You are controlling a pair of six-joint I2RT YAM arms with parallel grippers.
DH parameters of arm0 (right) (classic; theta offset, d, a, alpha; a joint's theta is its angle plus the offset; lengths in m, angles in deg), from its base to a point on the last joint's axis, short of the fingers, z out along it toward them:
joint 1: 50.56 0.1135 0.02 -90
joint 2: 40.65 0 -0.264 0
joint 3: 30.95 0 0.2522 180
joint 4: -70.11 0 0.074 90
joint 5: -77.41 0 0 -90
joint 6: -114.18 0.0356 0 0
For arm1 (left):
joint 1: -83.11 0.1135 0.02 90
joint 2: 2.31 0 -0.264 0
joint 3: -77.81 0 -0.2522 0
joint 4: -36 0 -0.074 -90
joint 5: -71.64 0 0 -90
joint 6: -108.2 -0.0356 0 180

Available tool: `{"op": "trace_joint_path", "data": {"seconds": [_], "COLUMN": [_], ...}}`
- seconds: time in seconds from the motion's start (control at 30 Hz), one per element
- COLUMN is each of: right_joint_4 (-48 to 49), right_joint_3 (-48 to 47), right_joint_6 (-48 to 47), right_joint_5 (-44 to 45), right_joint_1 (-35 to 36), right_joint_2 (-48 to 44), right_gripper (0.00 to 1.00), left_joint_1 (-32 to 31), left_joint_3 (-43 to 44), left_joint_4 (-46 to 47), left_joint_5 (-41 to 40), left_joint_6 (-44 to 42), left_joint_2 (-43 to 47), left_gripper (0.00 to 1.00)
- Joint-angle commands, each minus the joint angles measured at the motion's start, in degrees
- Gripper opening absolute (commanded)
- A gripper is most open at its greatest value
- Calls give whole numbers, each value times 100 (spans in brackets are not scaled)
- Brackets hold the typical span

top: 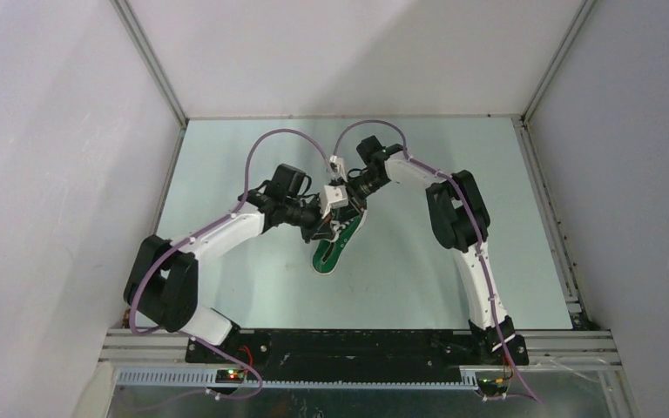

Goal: Tie the shoes
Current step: Cross the shoelace with the shoelace.

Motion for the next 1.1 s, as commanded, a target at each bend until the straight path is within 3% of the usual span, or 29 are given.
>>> {"op": "trace_joint_path", "data": {"seconds": [0.0,0.37,0.6,0.83,1.07], "right_joint_4": [388,98,909,2959,3364], "right_joint_3": [-102,100,167,1006,1591], "right_joint_6": [403,0,1221,3248,3366], "right_joint_5": [-214,-388,-366,233,602], "right_joint_1": [17,119,33,-548,-601], "right_joint_2": [144,-89,-171,-1010,-1440], "right_gripper": [25,26,25,27,26], "left_joint_1": [-192,-223,-223,-223,-223], "left_joint_3": [70,105,-2,-592,-923], "left_joint_4": [-183,676,1234,1869,2263], "left_joint_5": [-548,-1733,-1901,-2515,-3224], "left_joint_6": [-882,-1016,164,1138,1189], "left_joint_2": [349,461,451,709,742], "left_gripper": [0,0,0,0,0]}}
